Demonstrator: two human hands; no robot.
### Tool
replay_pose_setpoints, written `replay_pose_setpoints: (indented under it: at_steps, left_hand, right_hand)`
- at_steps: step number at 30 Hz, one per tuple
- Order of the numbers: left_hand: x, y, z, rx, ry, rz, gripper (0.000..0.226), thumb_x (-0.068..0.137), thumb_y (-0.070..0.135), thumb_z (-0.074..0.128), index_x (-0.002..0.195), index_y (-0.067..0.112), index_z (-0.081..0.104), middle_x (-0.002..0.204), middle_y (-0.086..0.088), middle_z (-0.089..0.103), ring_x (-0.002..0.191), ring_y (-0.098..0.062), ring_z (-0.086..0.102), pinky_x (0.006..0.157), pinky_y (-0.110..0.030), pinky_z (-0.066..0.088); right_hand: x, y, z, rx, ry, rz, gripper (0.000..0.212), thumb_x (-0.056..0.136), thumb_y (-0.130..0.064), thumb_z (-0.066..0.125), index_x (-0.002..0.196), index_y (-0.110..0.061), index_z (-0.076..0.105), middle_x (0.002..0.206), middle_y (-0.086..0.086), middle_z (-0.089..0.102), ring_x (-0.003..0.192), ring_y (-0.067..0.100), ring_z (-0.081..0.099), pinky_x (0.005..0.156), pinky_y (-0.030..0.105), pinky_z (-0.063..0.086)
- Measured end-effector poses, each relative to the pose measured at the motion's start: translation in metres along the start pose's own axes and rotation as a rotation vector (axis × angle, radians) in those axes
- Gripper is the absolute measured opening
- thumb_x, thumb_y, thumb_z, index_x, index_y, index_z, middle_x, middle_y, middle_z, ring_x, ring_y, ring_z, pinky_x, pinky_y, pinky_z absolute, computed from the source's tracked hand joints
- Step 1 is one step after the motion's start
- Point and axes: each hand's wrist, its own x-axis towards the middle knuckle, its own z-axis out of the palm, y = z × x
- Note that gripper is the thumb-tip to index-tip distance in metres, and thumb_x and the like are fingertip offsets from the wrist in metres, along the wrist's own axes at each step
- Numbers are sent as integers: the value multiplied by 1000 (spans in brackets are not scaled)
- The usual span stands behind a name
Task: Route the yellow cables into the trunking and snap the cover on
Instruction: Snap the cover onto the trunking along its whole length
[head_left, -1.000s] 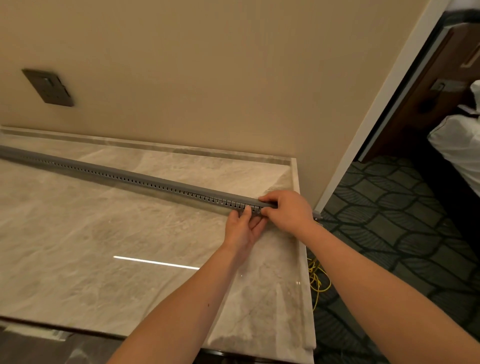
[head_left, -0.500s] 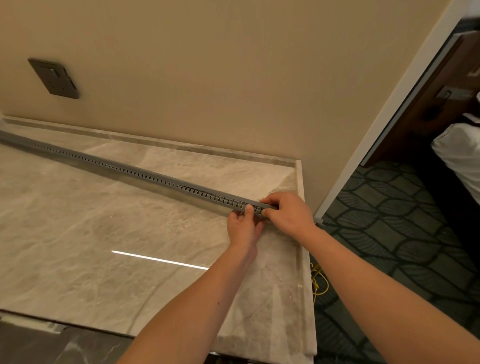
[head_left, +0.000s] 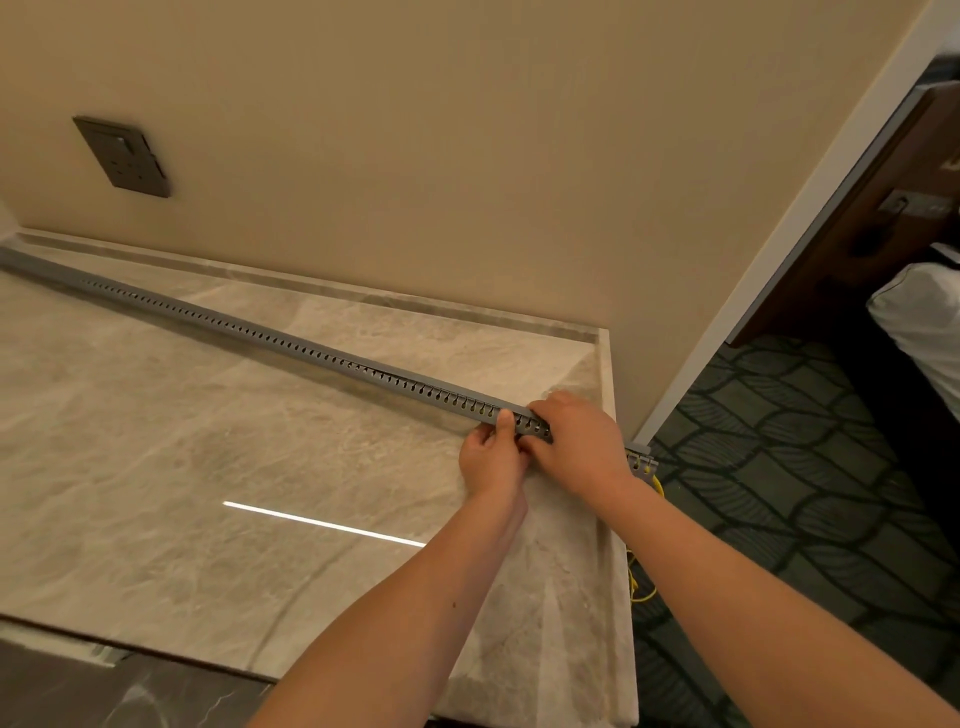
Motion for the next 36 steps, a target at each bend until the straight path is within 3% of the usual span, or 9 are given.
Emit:
replay_pose_setpoints:
  at_steps: [8, 12, 16, 18, 21, 24, 29, 32, 36]
  left_hand:
    - [2, 5, 0, 61, -44, -66, 15, 95, 17, 58, 95, 2, 61, 84, -14, 67, 70, -20, 66, 61, -28, 60]
    - [0, 34, -11, 521, -198, -94, 41, 100, 36, 46, 92, 1, 66, 80, -16, 71, 60, -20, 68, 56, -33, 58]
    - [-3, 66, -28, 1022, -80, 425, 37, 98, 45, 43, 79, 20, 63, 67, 4, 66, 62, -16, 61, 58, -30, 47]
    - [5, 80, -28, 1218, -42, 797, 15, 97, 36, 48, 95, 30, 61, 81, 11, 62, 79, -10, 57, 66, -28, 42]
    - [39, 89, -26, 1650, -245, 1059, 28, 97, 24, 47, 122, 31, 57, 123, 10, 57, 125, -15, 40, 106, -34, 28]
    - [60, 100, -22, 1909, -522, 922, 31, 102, 24, 36, 120, 30, 60, 126, 8, 60, 135, -16, 36, 117, -42, 4]
    - [74, 135, -2, 2041, -906, 577, 31, 101, 21, 40, 123, 27, 62, 119, 4, 66, 111, -19, 56, 96, -34, 41]
    - [74, 139, 6, 2049, -952, 533, 29, 99, 16, 44, 116, 22, 66, 111, 1, 67, 103, -21, 59, 87, -37, 48]
    - [71, 130, -11, 1949, -882, 733, 29, 99, 18, 44, 115, 25, 67, 108, 2, 70, 97, -22, 61, 82, -34, 48]
  right_hand:
    - [4, 7, 3, -31, 22, -28, 20, 83, -40, 58, 87, -22, 64, 84, -3, 60, 81, 19, 57, 57, 28, 34]
    - [7, 10, 2, -35, 11, -34, 21, 83, -42, 57, 92, -25, 66, 86, -5, 62, 82, 17, 57, 59, 28, 40]
    - [8, 12, 4, -14, -2, -25, 24, 84, -46, 57, 98, -28, 66, 87, -5, 63, 83, 17, 57, 64, 31, 48]
    - [8, 13, 5, 4, -9, -20, 25, 85, -47, 57, 98, -28, 66, 86, -5, 62, 81, 17, 57, 63, 32, 48]
    - [7, 11, 4, 10, -8, -17, 25, 85, -47, 58, 98, -28, 66, 86, -5, 62, 80, 18, 57, 65, 34, 50]
    - [6, 9, 3, 18, -12, -5, 24, 86, -45, 58, 99, -28, 67, 87, -4, 63, 80, 18, 57, 66, 33, 49]
    - [5, 6, -1, -15, -40, 15, 26, 88, -46, 56, 103, -27, 66, 90, -5, 64, 83, 17, 57, 68, 33, 49]
    - [4, 2, -4, -31, -53, 54, 27, 88, -46, 56, 105, -27, 65, 94, -5, 65, 85, 17, 58, 72, 35, 51]
    - [5, -6, -7, -65, -91, 92, 29, 88, -45, 57, 109, -26, 64, 98, -3, 65, 88, 17, 58, 74, 34, 51]
